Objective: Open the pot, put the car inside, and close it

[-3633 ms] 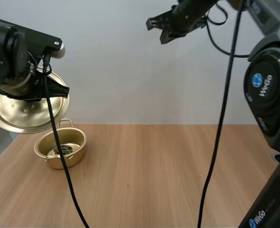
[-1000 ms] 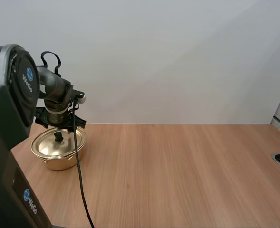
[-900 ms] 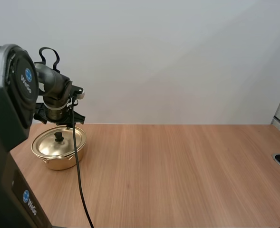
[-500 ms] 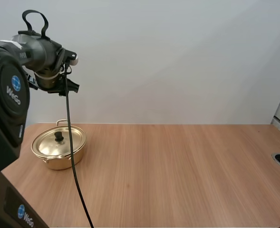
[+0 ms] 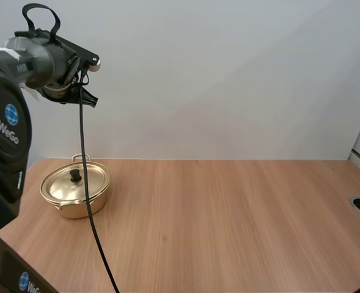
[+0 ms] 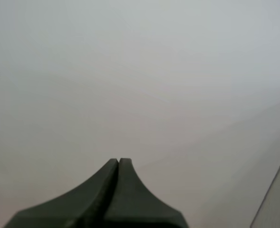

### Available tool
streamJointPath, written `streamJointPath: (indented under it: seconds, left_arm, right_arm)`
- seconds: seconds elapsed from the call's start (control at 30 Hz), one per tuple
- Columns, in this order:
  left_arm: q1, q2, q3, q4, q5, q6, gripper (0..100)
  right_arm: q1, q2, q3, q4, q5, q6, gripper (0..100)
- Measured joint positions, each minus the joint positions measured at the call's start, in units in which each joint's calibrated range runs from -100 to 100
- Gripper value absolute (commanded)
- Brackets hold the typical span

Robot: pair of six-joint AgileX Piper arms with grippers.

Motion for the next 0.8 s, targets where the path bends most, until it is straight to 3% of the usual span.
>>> streamJointPath:
  seconds: [0.07,0.23,0.6,0.8]
  left_arm:
    - [0.0,-0.2,0.0,1.6,-2.5,0.4,0]
    - [0.0,-0.6,0.0,1.6,-2.5,0.4,0]
    - [-0.05,-12.3,0.2,1.4,-3.8,0.4,0]
    - [-0.38,-23.9,8.9,-5.0,-10.5,-0.2,0]
  right_arm:
    - [0.0,3.4,0.2,-6.4,0.0,5.1,0]
    - [0.0,8.0,0.2,-9.5,0.0,8.9,0]
    - [0.0,13.8,3.2,-5.8,-0.2,11.3,0]
    - [0.0,12.4,17.7,-1.8,-11.3,8.0,0]
